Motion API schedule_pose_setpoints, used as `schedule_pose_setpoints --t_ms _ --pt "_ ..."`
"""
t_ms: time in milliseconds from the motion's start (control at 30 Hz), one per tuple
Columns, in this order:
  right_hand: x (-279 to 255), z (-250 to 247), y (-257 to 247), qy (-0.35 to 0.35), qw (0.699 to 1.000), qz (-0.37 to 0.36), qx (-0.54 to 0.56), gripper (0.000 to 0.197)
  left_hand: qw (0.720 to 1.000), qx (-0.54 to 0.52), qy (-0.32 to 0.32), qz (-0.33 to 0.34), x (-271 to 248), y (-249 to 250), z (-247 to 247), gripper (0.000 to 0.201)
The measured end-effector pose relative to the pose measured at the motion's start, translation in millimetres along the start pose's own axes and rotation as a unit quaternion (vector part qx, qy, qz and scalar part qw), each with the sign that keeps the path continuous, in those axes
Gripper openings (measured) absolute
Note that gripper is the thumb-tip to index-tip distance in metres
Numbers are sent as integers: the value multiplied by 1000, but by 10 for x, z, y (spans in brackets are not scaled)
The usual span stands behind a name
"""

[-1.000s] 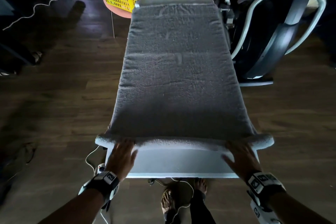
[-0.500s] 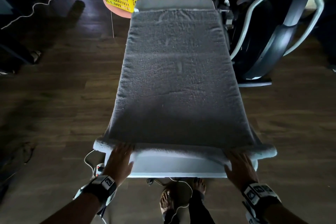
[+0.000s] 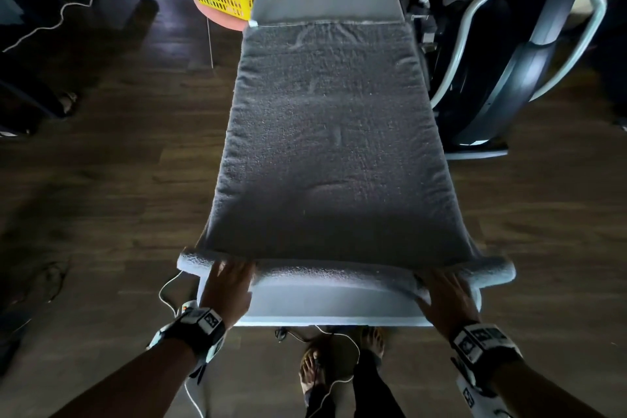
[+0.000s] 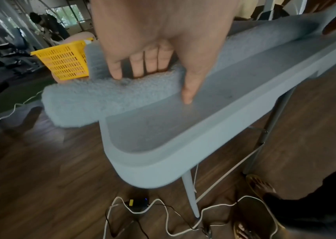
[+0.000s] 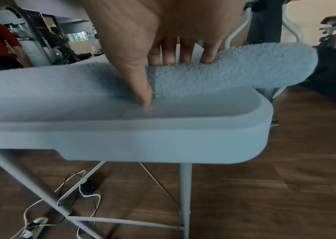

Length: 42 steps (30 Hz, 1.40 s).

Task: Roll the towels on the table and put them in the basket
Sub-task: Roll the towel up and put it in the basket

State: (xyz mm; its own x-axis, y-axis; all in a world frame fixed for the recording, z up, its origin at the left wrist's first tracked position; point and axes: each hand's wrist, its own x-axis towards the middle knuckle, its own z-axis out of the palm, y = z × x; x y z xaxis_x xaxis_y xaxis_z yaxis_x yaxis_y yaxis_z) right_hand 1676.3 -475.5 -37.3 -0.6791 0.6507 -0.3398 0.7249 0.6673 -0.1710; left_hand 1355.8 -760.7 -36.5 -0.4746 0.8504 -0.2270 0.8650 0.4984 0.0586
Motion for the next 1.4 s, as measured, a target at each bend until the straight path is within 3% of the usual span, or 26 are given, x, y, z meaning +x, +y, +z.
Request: schedule_pose_setpoints --t_ms 100,167,267,400,533,567,633,800,900,967,1033,1100,1200,1267,1333,1400 --pt "201 -215 -43 8 999 8 -46 41 999 26 42 15 166 56 -232 31" --pt "338 -322 -56 57 998 10 -24 38 997 39 61 4 280 48 -279 24" --pt "354 -318 -6 90 996 12 26 43 995 19 96 -16 291 22 -146 36" --pt "152 -135 112 20 999 -15 25 53 1000 -8 24 2 91 21 -82 59" --pt "290 -308 88 29 998 -7 -51 37 999 -7 20 -24 186 44 -323 14" --pt "350 -370 101 50 998 -7 -46 38 999 -7 21 -33 246 21 -339 13" --pt "434 -427 152 73 997 14 -5 39 999 -16 26 -44 336 -46 -259 37" --pt "297 -267 198 -9 1000 -21 10 47 999 -27 -41 -19 115 -6 -141 49" --pt "310 -284 220 -79 995 -5 -63 43 999 -25 -13 -26 64 25 -250 24" --pt "400 -359 205 -56 996 1 -66 43 1000 -4 2 -19 130 4 -279 18" --pt "438 -415 178 22 999 6 -30 46 999 7 34 -27 189 -30 -205 40" --pt "391 -415 164 58 998 -16 16 52 998 0 55 -26 138 -7 -112 48" --pt "242 -266 179 1 999 -33 -23 57 1000 -13 16 -13 18 24 0 71" --pt "224 -224 187 -25 998 -27 -47 45 999 -21 13 -29 29 27 -36 56" --pt "289 -300 157 -38 996 -34 -72 39 999 -10 44 -29 97 -16 -113 21" --pt "388 -380 138 -18 997 -43 -66 41 997 -7 66 -44 154 -99 -134 14"
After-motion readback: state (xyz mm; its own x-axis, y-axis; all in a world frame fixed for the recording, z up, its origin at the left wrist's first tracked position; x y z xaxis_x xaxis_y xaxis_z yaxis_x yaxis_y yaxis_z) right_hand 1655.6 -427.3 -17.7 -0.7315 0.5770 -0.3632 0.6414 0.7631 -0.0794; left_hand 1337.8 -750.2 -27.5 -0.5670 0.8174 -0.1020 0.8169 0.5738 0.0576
